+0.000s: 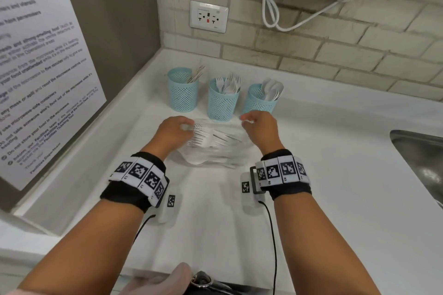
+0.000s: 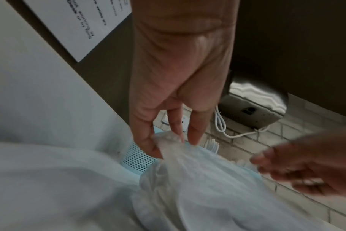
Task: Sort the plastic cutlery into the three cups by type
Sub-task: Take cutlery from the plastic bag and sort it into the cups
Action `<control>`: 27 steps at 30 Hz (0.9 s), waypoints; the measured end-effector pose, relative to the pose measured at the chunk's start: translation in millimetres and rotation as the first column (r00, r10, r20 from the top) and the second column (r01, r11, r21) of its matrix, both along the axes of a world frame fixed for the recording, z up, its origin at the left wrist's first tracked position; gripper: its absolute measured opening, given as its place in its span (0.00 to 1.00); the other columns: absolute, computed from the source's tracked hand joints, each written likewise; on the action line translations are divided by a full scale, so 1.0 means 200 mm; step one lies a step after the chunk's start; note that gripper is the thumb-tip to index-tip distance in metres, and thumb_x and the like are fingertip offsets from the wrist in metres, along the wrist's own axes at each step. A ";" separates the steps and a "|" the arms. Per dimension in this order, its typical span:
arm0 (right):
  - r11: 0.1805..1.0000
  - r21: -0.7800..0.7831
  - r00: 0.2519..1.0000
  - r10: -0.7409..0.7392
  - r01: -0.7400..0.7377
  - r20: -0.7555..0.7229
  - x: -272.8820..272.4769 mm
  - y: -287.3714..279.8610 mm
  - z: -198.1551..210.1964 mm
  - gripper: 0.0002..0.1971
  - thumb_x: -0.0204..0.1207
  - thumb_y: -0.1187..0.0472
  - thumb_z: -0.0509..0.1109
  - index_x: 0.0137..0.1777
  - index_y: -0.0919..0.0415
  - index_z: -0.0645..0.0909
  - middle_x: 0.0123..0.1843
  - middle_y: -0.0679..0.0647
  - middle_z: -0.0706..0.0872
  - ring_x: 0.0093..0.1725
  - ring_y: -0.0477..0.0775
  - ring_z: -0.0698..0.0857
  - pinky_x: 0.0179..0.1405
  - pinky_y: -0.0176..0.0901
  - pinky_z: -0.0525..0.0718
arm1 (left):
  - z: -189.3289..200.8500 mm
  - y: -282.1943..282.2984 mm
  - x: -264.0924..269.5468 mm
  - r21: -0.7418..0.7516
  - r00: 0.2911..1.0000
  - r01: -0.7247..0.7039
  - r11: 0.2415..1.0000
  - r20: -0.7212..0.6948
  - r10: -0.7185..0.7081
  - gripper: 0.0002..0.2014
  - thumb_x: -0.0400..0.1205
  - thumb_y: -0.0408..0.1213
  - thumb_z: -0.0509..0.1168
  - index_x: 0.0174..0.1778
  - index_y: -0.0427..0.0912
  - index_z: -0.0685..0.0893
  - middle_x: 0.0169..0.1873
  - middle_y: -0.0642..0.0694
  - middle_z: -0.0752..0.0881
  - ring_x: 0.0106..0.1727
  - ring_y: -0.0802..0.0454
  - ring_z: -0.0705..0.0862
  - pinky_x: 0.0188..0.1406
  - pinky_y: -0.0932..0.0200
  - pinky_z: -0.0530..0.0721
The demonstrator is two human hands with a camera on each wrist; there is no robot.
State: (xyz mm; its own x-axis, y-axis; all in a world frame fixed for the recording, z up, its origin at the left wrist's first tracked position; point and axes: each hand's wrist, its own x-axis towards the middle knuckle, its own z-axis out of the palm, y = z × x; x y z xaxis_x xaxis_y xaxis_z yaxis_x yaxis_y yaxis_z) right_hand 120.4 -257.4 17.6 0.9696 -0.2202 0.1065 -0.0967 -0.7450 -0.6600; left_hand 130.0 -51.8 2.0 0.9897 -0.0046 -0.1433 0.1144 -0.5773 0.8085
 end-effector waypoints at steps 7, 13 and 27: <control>0.913 -0.159 0.916 0.339 -0.375 -0.214 0.04 0.20 -0.06 0.09 0.77 0.66 0.65 0.44 0.68 0.87 0.50 0.60 0.89 0.54 0.58 0.85 0.51 0.39 0.76 | 0.01 0.03 -0.02 0.048 0.995 0.063 0.997 0.071 -0.067 0.26 0.76 0.26 0.68 0.72 0.40 0.77 0.72 0.43 0.75 0.73 0.46 0.73 0.75 0.55 0.70; 0.859 -0.261 0.865 0.328 -0.440 -0.379 0.09 0.22 -0.12 0.13 0.75 0.58 0.69 0.55 0.65 0.78 0.54 0.58 0.81 0.57 0.58 0.77 0.59 0.44 0.71 | 0.02 0.06 -0.03 0.077 0.990 0.128 0.989 0.052 -0.132 0.27 0.78 0.28 0.67 0.75 0.43 0.73 0.74 0.44 0.72 0.72 0.46 0.74 0.71 0.58 0.70; 0.889 -0.173 0.889 0.375 -0.425 -0.262 0.09 0.19 -0.13 0.27 0.67 0.54 0.79 0.27 0.57 0.60 0.28 0.49 0.66 0.28 0.48 0.63 0.27 0.41 0.57 | 0.06 0.10 -0.01 -0.006 0.982 0.173 0.985 -0.077 -0.173 0.31 0.76 0.27 0.68 0.76 0.44 0.72 0.72 0.43 0.74 0.62 0.47 0.80 0.60 0.57 0.79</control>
